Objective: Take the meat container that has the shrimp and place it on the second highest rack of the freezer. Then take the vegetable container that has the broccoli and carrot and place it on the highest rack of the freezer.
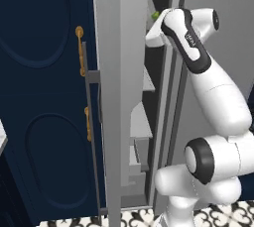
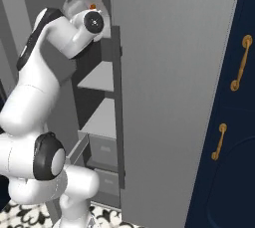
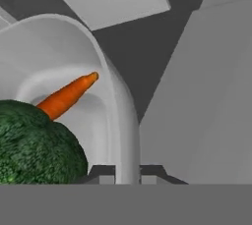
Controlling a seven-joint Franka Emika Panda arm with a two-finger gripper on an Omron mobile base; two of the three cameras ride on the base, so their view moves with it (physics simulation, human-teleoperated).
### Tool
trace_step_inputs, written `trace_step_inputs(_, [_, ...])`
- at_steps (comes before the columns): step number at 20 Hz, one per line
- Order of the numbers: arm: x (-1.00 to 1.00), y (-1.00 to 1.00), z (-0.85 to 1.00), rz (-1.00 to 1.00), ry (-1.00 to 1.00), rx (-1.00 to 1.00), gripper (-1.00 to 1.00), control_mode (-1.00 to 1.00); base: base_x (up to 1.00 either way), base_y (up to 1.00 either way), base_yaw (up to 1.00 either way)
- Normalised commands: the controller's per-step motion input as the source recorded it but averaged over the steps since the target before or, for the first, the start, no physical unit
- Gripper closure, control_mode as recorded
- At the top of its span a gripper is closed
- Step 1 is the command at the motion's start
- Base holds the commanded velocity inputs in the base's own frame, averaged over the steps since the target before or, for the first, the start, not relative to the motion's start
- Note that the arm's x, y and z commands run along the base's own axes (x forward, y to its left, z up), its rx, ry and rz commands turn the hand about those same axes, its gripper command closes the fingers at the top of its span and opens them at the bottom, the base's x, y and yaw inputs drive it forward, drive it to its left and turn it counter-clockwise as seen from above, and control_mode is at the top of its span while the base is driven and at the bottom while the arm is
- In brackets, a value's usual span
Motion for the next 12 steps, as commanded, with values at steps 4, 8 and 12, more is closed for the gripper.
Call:
trace_step_inputs(4, [0.86,0.0,0.2,-0.13,0.05,-0.06,1.0,-1.0,0.0,0.0,0.0])
trace_step_inputs(8, [0.99,0.0,0.11,-0.14,0.13,-0.09,1.0,-1.0,0.0,0.0,0.0])
trace_step_inputs(12, [0.8,0.0,0.0,-0.13,0.16,-0.14,1.0,-1.0,0.0,0.0,0.0])
